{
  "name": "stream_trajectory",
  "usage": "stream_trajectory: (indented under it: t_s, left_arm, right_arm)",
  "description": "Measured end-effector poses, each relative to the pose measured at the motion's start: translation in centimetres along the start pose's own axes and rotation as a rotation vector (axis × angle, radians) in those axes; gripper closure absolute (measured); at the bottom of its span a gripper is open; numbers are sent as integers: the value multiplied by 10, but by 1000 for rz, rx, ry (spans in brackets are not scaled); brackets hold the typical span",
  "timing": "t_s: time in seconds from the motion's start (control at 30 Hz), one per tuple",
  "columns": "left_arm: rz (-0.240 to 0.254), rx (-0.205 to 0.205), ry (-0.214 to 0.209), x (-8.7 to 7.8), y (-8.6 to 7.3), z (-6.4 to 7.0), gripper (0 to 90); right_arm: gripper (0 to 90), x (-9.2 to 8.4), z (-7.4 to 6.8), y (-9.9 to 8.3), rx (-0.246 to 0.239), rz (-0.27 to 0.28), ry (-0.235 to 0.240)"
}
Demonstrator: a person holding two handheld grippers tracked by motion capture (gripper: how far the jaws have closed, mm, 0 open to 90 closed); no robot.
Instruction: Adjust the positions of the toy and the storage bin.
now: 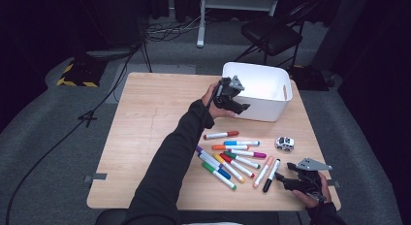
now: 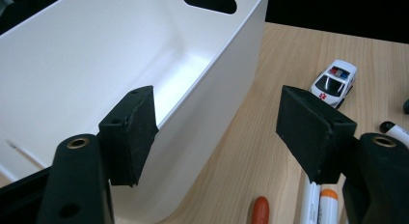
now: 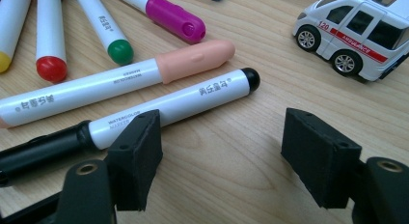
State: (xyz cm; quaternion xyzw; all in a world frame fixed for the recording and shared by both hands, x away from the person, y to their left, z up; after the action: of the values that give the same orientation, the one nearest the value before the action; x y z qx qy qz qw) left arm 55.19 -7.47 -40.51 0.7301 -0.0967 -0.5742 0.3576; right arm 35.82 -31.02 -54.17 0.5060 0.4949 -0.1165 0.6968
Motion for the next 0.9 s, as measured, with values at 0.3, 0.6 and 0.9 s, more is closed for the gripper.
stream_trajectory:
  t_s: [0.3,0.6,0.9]
  left_arm:
    - [-49,2,36,15,10,-8,616]
    - [-68,62,-69,10,9,-9,796]
    - [-91,147,-137,-9,-5,5,866]
  right_arm:
    - [311,0,0,0,-3,1,1]
    - [310,0,0,0,-2,1,4]
    - [311,0,0,0,-4,2,0]
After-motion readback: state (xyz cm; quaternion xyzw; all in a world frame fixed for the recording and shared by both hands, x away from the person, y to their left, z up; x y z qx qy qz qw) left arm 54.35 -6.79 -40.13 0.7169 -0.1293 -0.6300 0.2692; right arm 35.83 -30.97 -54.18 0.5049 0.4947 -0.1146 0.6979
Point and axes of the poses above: each handheld gripper's, and its own axes: x roughly forward along the jaws, y roughly out of its top, z roughly to its right, the point moved 6 cm from there along x, roughly forward along the jaws, and after that the axes turned 13 degrees about -z, right-handed, at the moved point
